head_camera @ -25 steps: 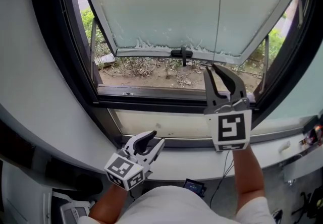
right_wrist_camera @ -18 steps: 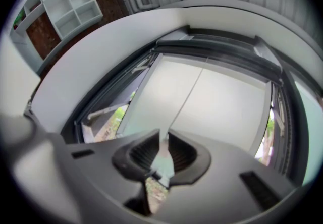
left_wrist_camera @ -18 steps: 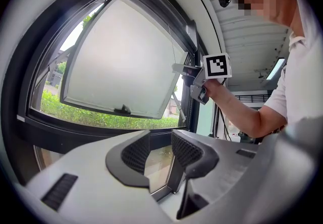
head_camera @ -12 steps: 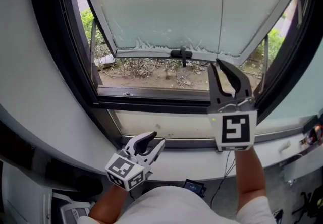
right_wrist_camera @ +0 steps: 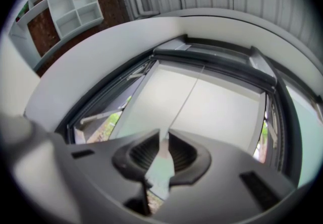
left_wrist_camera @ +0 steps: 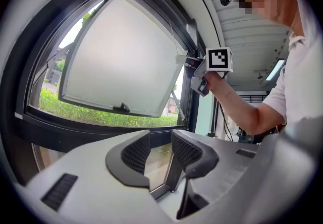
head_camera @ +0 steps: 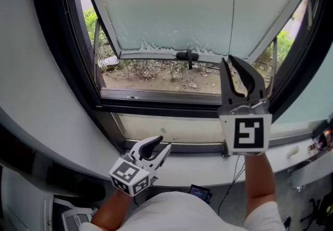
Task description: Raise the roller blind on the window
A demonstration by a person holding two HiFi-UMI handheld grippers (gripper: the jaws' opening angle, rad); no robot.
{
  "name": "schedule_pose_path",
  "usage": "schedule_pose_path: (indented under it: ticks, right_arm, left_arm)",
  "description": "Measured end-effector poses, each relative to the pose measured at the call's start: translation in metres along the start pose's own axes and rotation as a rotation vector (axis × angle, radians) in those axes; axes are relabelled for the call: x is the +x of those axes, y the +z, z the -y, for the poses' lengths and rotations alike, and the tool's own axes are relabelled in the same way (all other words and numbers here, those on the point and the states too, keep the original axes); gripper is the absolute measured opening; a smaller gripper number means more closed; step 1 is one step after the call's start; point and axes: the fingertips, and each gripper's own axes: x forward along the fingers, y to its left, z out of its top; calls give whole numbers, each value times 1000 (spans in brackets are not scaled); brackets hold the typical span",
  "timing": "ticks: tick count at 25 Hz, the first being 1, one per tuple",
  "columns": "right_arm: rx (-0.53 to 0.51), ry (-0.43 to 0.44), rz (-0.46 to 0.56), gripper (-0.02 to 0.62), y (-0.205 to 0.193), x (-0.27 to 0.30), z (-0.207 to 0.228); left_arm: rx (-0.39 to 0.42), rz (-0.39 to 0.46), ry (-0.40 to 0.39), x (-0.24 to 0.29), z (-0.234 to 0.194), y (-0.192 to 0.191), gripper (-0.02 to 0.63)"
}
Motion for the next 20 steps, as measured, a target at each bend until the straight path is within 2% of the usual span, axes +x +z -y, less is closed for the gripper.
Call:
schedule_pose_path:
  ticks: [10, 20]
  right_arm:
    - [-18, -56, 67, 58, 26, -4, 14]
    - [-57, -57, 93, 58, 37, -4, 15]
  left_arm:
    - [-1, -1, 2, -2, -3, -2, 149]
    - [-5, 4, 4, -3, -1, -1, 149]
